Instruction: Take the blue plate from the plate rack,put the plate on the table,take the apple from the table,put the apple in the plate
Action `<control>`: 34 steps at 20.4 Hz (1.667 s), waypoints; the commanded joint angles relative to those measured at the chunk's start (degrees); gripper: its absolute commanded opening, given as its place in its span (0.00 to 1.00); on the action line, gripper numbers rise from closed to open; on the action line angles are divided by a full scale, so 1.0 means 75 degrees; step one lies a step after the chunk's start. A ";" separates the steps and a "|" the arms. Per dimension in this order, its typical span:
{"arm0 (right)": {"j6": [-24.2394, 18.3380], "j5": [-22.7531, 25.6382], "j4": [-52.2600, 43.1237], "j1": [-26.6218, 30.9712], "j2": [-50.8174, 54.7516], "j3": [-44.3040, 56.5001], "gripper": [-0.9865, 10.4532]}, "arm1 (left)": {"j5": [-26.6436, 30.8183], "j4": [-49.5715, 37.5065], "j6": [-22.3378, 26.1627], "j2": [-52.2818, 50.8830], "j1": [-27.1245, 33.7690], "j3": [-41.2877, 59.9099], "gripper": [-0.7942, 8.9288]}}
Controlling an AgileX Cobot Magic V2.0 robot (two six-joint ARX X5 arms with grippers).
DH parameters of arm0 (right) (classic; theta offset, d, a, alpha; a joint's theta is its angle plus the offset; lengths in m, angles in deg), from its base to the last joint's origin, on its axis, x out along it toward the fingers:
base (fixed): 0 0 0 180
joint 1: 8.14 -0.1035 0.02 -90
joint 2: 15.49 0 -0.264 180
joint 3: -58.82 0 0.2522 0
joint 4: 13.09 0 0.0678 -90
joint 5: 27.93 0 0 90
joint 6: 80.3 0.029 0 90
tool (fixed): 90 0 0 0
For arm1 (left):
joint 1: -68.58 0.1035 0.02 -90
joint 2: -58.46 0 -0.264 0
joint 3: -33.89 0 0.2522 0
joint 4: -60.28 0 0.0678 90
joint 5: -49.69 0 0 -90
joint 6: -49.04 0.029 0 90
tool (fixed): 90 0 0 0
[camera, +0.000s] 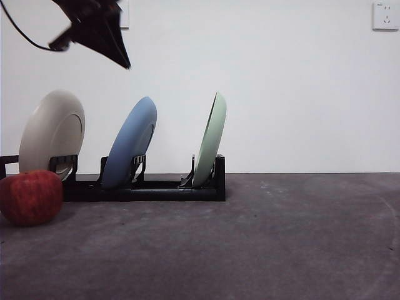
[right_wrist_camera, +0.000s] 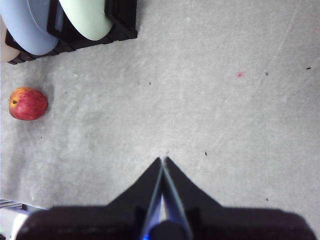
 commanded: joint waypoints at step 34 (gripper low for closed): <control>-0.0347 0.0038 0.0114 -0.0006 0.0006 -0.0012 0.09 | 0.0493 -0.0455 -0.0458 0.1711 -0.0321 -0.0740 0.08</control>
